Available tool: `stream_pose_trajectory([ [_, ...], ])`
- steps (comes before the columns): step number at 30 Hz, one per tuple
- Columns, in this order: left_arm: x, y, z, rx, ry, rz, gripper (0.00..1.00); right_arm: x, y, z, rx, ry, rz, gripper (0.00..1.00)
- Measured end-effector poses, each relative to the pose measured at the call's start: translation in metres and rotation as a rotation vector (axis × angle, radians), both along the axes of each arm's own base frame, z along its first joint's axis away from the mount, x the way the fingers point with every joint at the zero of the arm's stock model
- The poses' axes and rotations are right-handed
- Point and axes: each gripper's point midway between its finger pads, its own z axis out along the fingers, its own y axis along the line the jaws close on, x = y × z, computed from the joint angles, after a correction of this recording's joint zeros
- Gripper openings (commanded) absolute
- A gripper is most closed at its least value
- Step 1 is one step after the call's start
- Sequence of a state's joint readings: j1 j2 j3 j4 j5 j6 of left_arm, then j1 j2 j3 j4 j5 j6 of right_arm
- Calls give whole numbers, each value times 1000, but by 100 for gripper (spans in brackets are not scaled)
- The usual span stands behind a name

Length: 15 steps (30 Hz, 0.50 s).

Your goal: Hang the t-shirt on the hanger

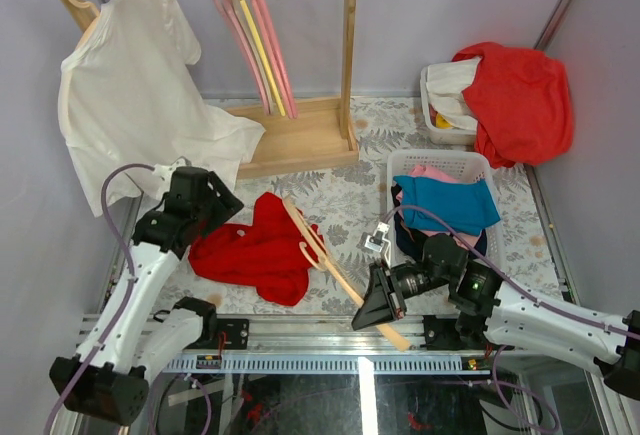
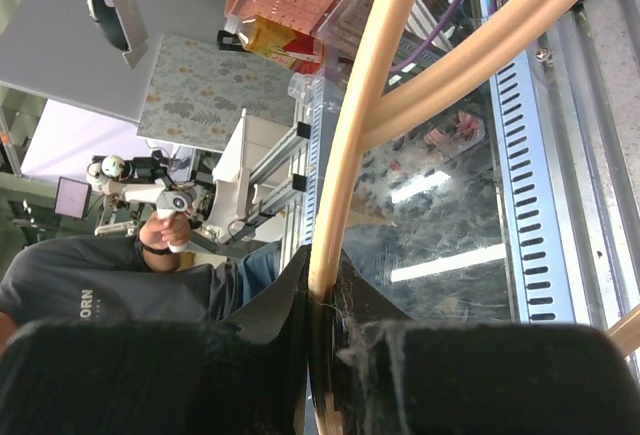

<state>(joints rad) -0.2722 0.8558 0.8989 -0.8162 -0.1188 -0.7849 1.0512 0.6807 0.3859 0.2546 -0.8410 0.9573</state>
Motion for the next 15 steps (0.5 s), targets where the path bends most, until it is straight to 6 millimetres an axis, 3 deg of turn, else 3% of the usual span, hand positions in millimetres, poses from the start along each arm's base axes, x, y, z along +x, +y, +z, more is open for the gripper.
stream_pose_trajectory([
  [3, 3, 17, -33, 3, 91, 85, 60, 0, -3, -3, -13, -7, -12, 0],
  [9, -10, 25, -89, -14, 236, 187, 58, 0, -4, -2, -7, -16, -12, 0],
  [15, 1, 38, -109, -18, 276, 328, 51, 0, -3, 0, 4, -14, -12, 0],
])
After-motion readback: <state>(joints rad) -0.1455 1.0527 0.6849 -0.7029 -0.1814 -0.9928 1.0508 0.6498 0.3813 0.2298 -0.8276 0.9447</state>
